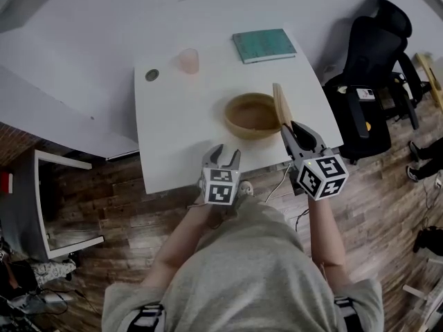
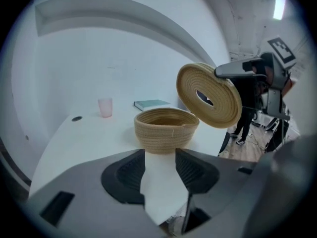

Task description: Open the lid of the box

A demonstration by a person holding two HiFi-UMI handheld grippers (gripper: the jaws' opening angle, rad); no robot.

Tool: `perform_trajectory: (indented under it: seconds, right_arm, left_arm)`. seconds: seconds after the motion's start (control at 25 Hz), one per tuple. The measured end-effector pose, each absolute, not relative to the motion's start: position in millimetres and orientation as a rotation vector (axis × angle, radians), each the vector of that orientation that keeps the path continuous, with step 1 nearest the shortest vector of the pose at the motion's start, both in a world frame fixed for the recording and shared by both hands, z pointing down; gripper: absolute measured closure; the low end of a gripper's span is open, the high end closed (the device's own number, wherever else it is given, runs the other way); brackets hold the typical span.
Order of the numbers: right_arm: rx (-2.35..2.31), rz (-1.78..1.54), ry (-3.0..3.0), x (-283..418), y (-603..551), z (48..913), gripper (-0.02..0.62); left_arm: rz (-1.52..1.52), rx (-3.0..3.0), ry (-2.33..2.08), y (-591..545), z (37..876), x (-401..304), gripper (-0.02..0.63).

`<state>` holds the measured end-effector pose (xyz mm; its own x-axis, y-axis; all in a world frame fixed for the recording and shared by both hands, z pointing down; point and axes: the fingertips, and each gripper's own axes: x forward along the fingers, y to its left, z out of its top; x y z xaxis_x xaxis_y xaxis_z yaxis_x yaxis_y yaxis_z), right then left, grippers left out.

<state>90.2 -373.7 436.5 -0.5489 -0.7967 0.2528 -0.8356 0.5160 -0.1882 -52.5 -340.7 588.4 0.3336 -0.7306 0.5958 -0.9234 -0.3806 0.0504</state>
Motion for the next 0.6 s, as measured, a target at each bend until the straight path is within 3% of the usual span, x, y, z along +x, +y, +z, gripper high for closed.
perform_trajectory:
  seconds: [0.6]
  right_arm:
    - [1.470,0.452,-2.648,67,-268,424,0.518]
  left_arm:
    - [0.595,2.222,-1.569,-252,557,-85,0.526]
